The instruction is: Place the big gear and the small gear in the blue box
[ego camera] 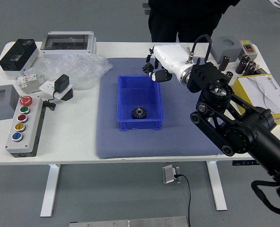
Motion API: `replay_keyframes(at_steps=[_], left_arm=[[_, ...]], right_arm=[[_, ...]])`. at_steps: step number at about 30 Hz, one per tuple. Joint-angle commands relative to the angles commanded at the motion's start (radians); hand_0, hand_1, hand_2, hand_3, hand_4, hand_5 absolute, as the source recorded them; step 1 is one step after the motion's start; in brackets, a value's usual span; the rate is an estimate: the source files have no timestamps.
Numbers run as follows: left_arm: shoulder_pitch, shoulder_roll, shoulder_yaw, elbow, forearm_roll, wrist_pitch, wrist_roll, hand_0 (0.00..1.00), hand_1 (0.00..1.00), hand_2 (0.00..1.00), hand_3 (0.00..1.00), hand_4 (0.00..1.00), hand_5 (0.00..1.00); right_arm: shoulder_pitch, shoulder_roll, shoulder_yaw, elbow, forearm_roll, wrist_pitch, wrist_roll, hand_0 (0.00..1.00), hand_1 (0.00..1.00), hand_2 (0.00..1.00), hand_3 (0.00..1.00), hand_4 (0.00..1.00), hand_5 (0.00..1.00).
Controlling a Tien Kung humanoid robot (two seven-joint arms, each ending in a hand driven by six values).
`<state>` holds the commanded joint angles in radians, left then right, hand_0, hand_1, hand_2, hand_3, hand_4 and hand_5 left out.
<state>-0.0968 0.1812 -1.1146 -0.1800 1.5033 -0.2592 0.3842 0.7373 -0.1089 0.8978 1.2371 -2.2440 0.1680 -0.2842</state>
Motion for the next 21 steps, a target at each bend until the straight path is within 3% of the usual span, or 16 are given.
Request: replay_keyframes(at_steps=[6, 7, 12, 13, 21], left_arm=[[0.001, 0.000, -0.001, 0.000, 0.001, 0.000, 0.000, 0.852, 0.832, 0.825, 0.831, 0.748, 0.389], [0.001, 0.000, -0.002, 0.000, 0.002, 0.000, 0.000, 0.852, 0.832, 0.825, 0.831, 0.748, 0.389], [0.001, 0.001, -0.003, 0.000, 0.004, 0.001, 0.000, 0.852, 0.832, 0.825, 0.831, 0.748, 0.389], [0.001, 0.001, -0.003, 0.000, 0.004, 0.001, 0.000, 0.852, 0.832, 0.825, 0.831, 0.748, 0.388], [0.001, 0.000, -0.004, 0.000, 0.004, 0.000, 0.000, 0.852, 0.832, 0.825, 0.831, 0.748, 0.388]], right_arm=[[-0.012, 0.014, -0.013, -0.009, 0.016, 0.007, 0.001, 0.538, 0.405, 0.461, 0.545, 0.567, 0.129], [-0.014, 0.015, -0.012, -0.011, 0.022, 0.009, 0.002, 0.502, 0.452, 0.527, 0.610, 0.602, 0.247], [-0.018, 0.020, -0.009, -0.020, 0.046, 0.028, 0.005, 0.502, 0.452, 0.527, 0.610, 0.602, 0.247], [-0.019, 0.020, -0.008, -0.022, 0.050, 0.033, 0.006, 0.594, 0.545, 0.660, 0.674, 0.759, 0.377], [-0.017, 0.018, 0.005, -0.024, 0.067, 0.063, 0.013, 0.613, 0.565, 0.683, 0.719, 0.800, 0.418]])
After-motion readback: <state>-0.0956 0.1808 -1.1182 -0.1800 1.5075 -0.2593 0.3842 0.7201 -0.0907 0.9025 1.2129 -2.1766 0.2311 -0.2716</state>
